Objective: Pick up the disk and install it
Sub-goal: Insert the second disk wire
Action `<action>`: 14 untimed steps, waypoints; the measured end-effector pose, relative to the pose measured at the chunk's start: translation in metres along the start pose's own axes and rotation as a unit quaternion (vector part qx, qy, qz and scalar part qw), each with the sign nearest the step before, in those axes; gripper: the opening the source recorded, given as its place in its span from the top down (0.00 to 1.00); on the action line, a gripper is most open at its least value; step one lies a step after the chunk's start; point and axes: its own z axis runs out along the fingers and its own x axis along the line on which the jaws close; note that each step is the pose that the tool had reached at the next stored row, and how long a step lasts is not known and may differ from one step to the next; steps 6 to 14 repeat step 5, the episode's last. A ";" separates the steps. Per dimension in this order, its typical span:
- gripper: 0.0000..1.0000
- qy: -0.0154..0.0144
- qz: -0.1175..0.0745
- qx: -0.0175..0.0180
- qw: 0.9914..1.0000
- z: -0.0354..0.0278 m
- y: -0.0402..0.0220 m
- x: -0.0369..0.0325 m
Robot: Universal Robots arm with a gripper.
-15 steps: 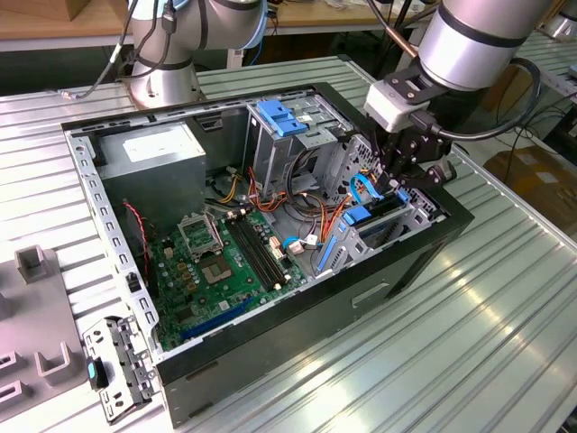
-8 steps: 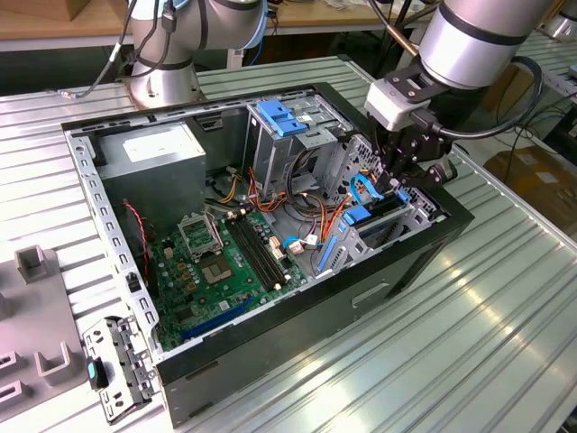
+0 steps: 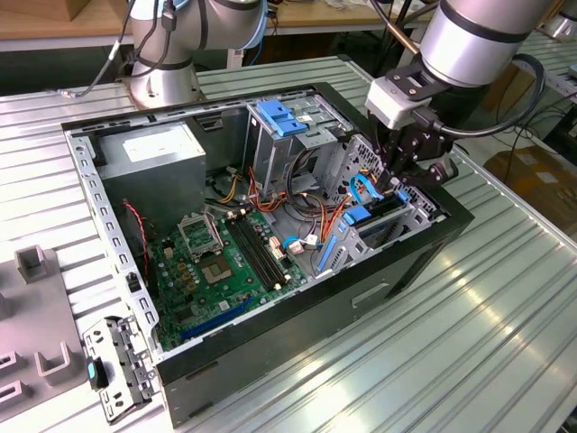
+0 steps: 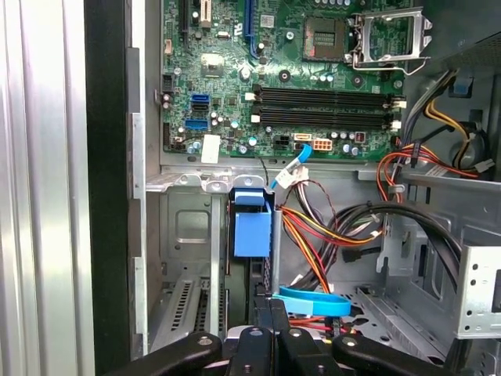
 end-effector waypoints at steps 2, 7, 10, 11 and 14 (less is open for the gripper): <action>0.89 0.000 0.000 0.000 1.000 -0.0007 0.0000 0.0000; 0.89 0.000 0.000 0.000 1.000 -0.0013 0.0000 -0.0001; 0.89 0.000 0.000 0.000 1.000 -0.0013 0.0000 -0.0001; 0.89 0.000 0.000 0.000 1.000 -0.0013 0.0000 -0.0001; 0.89 0.000 0.000 0.000 1.000 -0.0013 0.0000 -0.0001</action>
